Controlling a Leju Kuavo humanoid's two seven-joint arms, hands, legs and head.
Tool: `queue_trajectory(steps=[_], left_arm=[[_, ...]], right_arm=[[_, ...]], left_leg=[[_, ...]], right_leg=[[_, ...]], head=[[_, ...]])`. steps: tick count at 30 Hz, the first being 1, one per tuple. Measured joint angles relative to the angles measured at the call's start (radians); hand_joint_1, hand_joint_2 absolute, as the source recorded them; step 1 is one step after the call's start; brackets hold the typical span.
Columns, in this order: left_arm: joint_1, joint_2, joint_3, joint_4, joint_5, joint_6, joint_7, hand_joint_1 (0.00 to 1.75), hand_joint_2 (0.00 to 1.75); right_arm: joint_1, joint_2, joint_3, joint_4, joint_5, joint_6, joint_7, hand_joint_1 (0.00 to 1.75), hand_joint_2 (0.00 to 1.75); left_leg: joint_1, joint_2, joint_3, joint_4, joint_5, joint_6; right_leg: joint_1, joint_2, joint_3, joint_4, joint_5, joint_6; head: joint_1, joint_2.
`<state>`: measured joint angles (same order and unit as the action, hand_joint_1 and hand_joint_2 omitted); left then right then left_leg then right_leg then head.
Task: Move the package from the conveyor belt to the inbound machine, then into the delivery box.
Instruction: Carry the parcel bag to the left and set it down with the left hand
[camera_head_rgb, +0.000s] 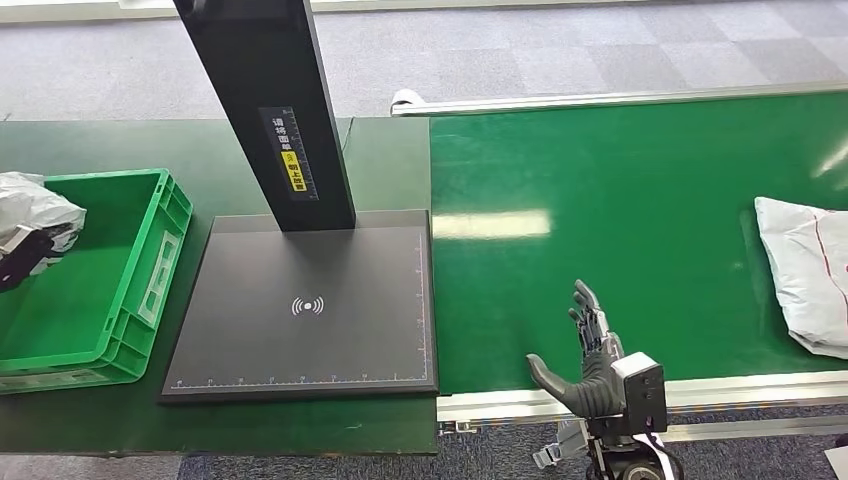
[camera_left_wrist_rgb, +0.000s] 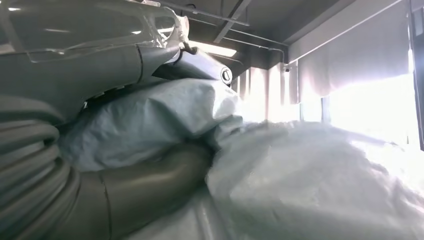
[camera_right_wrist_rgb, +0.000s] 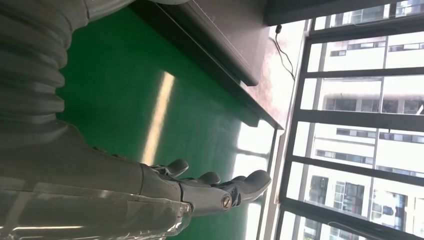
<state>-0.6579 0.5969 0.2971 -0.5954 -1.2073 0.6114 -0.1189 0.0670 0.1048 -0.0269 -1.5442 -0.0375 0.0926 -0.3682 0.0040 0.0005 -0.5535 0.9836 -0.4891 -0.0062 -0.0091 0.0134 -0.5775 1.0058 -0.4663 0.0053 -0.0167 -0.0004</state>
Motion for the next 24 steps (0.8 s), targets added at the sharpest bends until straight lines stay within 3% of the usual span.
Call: queue_trajectory(steps=[8, 18, 24], left_arm=[[-0.010, -0.049, 0.048, -0.017, 0.170, -0.090, -0.162, 0.00, 1.75], [0.022, -0.104, 0.065, -0.142, 0.297, -0.129, -0.249, 0.00, 1.75], [0.050, -0.120, 0.070, -0.233, 0.327, -0.142, -0.258, 0.00, 1.75]], right_arm=[[-0.004, 0.004, -0.001, 0.000, 0.004, 0.006, 0.000, 0.00, 1.75], [-0.005, 0.003, -0.001, 0.001, 0.004, 0.011, -0.003, 0.00, 1.75], [-0.004, 0.003, -0.001, 0.001, 0.004, 0.011, -0.004, 0.00, 1.75]], left_leg=[[0.000, 0.000, 0.000, 0.000, 0.000, 0.000], [0.000, 0.000, 0.000, 0.000, 0.000, 0.000], [0.000, 0.000, 0.000, 0.000, 0.000, 0.000]], right_leg=[[0.000, 0.000, 0.000, 0.000, 0.000, 0.000], [0.000, 0.000, 0.000, 0.000, 0.000, 0.000], [0.000, 0.000, 0.000, 0.000, 0.000, 0.000]], head=[[0.000, 0.000], [0.000, 0.000], [0.000, 0.000]])
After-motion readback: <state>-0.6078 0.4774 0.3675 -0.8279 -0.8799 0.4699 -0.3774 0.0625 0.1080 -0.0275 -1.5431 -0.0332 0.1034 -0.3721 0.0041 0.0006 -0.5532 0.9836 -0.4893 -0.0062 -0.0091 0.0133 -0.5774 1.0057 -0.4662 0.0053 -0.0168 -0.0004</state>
